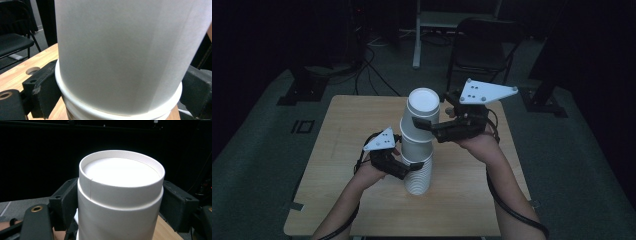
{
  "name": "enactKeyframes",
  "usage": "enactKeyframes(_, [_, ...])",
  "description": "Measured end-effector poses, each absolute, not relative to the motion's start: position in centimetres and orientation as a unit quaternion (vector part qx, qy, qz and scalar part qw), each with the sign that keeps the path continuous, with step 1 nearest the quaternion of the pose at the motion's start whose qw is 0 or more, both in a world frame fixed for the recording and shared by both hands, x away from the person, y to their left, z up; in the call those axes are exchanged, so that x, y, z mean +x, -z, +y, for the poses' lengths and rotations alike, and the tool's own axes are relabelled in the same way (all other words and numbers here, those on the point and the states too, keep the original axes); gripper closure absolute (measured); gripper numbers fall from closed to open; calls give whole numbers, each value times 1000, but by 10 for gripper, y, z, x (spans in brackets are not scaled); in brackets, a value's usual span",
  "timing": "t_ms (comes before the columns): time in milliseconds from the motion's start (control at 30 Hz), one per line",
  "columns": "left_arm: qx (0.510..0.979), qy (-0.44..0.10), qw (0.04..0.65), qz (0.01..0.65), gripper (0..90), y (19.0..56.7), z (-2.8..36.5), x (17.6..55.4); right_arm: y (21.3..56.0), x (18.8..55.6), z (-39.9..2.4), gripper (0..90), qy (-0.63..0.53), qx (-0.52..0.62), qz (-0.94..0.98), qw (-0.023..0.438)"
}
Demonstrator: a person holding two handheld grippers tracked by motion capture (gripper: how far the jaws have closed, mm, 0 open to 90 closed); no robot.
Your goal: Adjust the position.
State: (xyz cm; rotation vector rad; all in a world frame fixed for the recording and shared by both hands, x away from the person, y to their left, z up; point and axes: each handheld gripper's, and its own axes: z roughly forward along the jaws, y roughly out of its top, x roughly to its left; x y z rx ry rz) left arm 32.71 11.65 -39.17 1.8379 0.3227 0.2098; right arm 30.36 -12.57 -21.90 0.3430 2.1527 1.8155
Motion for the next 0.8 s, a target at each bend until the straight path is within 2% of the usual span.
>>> enactKeyframes(467, [790, -85, 591, 138, 36, 392, 117, 329, 214, 296, -181, 225, -633, 154, 734, 189])
enactKeyframes(800, [797, -113, 575, 149, 8, 379, 127, 320, 244, 296, -220, 225, -619, 200, 733, 200])
